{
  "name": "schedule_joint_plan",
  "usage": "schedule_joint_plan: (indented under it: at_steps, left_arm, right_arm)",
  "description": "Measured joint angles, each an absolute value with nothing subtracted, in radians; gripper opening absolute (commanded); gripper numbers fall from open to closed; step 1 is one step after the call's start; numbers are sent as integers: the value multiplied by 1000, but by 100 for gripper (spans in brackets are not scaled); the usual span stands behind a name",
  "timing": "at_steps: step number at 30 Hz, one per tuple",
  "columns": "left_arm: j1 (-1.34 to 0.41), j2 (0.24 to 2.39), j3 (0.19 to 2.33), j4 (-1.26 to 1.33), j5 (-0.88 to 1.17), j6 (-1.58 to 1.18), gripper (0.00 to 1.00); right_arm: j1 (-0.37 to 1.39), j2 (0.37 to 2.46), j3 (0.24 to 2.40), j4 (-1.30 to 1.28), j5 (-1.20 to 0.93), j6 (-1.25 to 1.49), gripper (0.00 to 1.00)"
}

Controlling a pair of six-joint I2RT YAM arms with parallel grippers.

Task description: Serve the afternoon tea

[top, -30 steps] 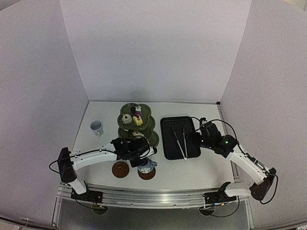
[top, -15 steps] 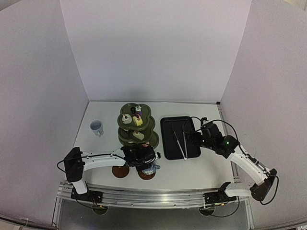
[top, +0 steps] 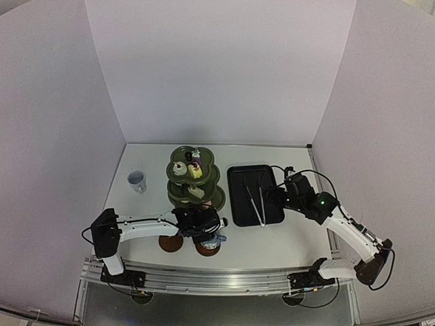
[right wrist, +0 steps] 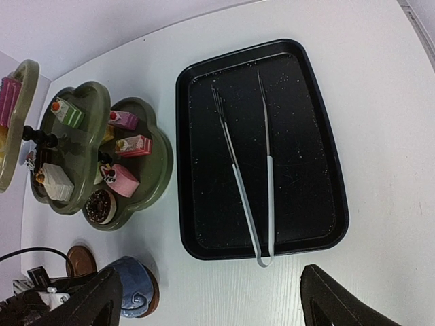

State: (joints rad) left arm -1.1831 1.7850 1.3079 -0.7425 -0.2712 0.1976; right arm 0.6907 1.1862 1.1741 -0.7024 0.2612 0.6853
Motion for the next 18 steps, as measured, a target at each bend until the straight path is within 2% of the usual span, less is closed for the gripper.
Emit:
schedule_joint_plan:
  at_steps: [18]
  left_arm:
    - [-1184, 1763, 1307, -818, -219, 251, 0]
  right_arm:
    - [691, 1192, 1169, -703, 261, 684, 88]
